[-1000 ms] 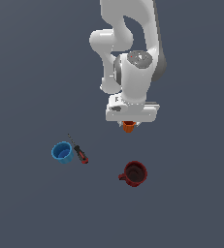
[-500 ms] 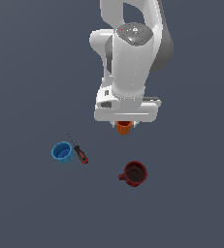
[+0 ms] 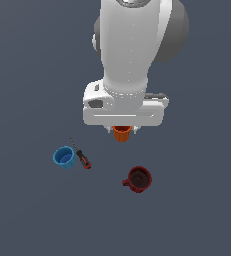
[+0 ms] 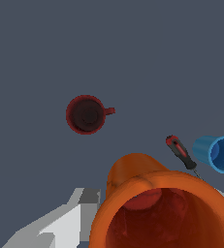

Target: Pick up a designated object from a clutter of objects.

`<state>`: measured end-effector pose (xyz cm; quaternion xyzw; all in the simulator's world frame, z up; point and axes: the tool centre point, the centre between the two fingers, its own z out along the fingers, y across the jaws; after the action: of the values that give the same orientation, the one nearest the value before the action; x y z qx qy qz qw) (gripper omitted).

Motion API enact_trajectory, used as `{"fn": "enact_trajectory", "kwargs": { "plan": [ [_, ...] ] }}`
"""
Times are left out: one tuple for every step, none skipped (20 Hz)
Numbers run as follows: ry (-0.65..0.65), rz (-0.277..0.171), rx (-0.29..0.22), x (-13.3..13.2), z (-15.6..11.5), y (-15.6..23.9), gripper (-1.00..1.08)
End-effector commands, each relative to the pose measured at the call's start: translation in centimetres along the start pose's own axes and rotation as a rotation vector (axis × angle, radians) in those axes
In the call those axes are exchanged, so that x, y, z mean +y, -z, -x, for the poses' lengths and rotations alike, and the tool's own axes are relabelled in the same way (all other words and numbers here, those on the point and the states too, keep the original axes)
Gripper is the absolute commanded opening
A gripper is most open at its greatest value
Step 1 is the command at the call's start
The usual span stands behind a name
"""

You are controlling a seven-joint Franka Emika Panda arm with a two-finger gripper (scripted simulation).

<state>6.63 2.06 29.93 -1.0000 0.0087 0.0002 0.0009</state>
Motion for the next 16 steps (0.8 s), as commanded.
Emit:
{"fn": "enact_trajectory", "kwargs": {
  "plan": [
    [0.000,0.000,0.000,0.5,-1.1,1.3,-1.00],
    [0.000,0.001,0.000,0.7,-1.6,1.8,-1.00],
    [0.000,0.001,0.000,0.9,-2.0,2.3,-1.00],
    [0.000,0.001,0.000,1.1,-2.4,2.7,-1.00],
    [0.000,0.001,0.000,1.3,-2.8,3.2,-1.00],
    [0.000,0.001,0.000,1.4,-3.2,3.6,-1.00],
    [0.000,0.001,0.000,1.6,-3.6,4.0,-1.00],
    [0.000,0.001,0.000,1.8,-4.0,4.5,-1.00],
    [0.000,0.001,0.000,1.9,-4.3,4.9,-1.00],
    [0.000,0.001,0.000,2.1,-4.7,5.2,-1.00],
    [0.000,0.001,0.000,2.2,-5.0,5.6,-1.00],
    [0.000,0.001,0.000,2.3,-5.3,5.9,-1.00],
    [0.000,0.001,0.000,2.5,-5.6,6.2,-1.00],
    [0.000,0.001,0.000,2.6,-5.9,6.5,-1.00],
    [0.000,0.001,0.000,2.7,-6.1,6.8,-1.00],
    [0.000,0.001,0.000,2.8,-6.3,7.0,-1.00]
  ]
}}
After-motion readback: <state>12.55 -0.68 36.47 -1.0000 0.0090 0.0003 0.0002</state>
